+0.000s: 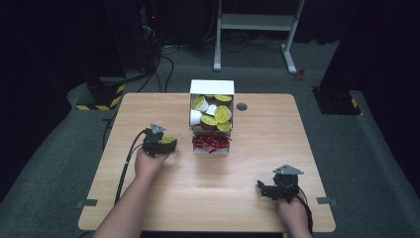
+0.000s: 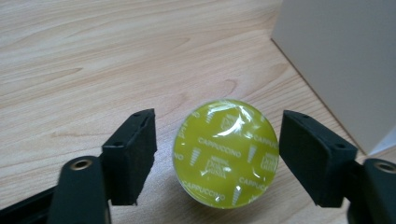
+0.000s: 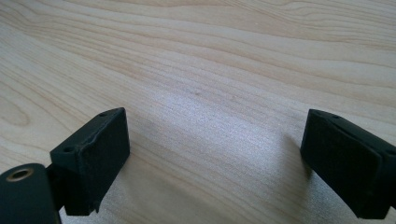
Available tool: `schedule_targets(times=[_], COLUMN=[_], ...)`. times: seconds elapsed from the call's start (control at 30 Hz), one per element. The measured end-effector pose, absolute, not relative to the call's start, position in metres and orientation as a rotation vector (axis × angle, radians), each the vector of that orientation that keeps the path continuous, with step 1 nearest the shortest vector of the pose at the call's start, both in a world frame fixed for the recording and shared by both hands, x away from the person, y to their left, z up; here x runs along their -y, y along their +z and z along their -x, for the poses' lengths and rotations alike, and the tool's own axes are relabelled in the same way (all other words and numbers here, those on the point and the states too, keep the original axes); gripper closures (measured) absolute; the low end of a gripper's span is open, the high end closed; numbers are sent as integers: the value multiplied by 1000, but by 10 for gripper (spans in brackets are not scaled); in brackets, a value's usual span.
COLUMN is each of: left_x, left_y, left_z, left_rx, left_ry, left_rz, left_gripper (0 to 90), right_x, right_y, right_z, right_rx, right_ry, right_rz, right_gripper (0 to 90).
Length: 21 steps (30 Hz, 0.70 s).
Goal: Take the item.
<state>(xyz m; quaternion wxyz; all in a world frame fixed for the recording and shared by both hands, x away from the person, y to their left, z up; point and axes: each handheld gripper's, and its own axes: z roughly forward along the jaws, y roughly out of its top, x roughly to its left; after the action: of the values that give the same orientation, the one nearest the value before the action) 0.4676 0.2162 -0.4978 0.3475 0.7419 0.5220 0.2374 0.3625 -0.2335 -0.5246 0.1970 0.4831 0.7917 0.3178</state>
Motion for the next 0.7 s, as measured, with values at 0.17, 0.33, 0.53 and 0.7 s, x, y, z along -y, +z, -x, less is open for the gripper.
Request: schedule_targets(times=[0.17,0.33,0.53,0.7], left_x=[-218,-226,-236,-248], left_y=[-492,-481,-474,-470], left_z=[-464,-454,-441,-424], left_rx=[-1337,-1306,-1258,-1228], left_ry=[598,587,544,533], left_rz=[-1917,-1893,-1890,-1870], left_gripper=[253,274,268,258], right_x=[234,234,234,234], right_y=[-525,-525,-525,-525], right_z=[-363,-363,-363,-363], right_rx=[-2217,-2217,-2217,-2218], right_ry=[890,890,890,890], right_rz=[-1353,-1352,-1352,-1348], right_gripper=[79,80,80,79])
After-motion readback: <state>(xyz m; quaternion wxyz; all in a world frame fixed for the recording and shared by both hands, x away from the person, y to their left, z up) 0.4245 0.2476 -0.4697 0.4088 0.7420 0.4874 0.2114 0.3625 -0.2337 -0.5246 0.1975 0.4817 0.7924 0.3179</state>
